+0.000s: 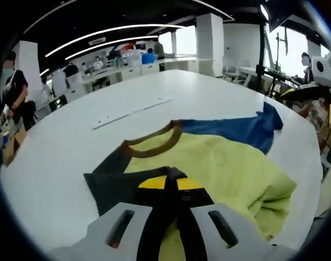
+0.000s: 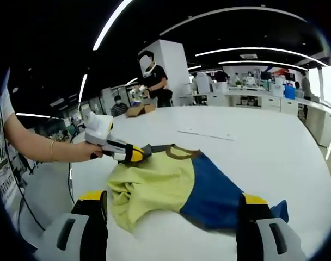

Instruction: Fold the garment on the visible template until the final outline fits inside the template.

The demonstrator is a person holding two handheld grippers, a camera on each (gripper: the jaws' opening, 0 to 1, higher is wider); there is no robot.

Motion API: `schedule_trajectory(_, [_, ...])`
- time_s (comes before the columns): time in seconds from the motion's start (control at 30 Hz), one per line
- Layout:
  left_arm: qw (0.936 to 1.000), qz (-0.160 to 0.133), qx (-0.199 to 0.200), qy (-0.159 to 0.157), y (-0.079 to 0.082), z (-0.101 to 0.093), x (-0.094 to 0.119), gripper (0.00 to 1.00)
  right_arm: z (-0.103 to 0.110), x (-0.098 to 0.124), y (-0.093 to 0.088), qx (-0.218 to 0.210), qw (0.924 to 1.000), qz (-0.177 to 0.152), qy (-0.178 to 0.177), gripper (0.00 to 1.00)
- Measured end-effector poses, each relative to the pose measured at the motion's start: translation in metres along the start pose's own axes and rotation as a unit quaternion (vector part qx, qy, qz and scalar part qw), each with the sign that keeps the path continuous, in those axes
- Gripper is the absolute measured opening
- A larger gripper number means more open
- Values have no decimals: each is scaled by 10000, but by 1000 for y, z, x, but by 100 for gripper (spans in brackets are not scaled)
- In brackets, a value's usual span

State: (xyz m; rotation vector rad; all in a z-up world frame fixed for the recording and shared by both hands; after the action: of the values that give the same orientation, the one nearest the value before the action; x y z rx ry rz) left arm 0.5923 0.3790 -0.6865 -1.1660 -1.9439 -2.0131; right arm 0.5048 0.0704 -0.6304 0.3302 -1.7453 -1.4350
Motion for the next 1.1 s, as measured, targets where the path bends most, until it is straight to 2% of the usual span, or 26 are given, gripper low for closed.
schedule_trajectory(0.23, [9995, 323, -75, -1, -17, -3, -8, 1, 3, 0, -3, -20, 10000, 39, 7, 99])
schedule_trajectory(0.43, [9986, 521, -5, -25, -24, -3, -11, 5, 4, -1, -4, -70, 10000, 47, 0, 99])
schedule_trajectory(0.67, [9987, 465, -187, -130, -22, -5, -6, 11, 7, -3, -4, -97, 9999, 47, 37, 99])
schedule_trajectory(0.77, [9996, 168, -147, -148, -16, -6, 0, 24, 8, -4, -3, -98, 9999, 37, 66, 99])
schedule_trajectory(0.83, [9998, -68, -153, -136, -12, -5, 5, 39, 9, -6, -3, -101, 9999, 42, 76, 99])
schedule_trajectory(0.9, [9996, -176, -137, -170, -9, -4, 9, 50, 10, -7, -2, -96, 9999, 41, 93, 99])
schedule_trajectory(1.1, [9987, -484, -24, -177, -6, 4, 27, 64, 12, -9, -1, -97, 9998, 31, 146, 99])
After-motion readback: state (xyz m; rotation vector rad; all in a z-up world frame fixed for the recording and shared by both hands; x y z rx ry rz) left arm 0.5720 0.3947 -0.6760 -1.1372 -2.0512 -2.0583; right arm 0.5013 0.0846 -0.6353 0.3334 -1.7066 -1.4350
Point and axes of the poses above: the point that each gripper's makers call its tool centre point, and the gripper's own axes: x roughly backward along the fingers, z roughly to its left, y roughly out of its top, the point moved 10 cm from there along x, roughly backward along the fingers, and after that the axes turned 13 degrees about x, right-handed, at the moved point
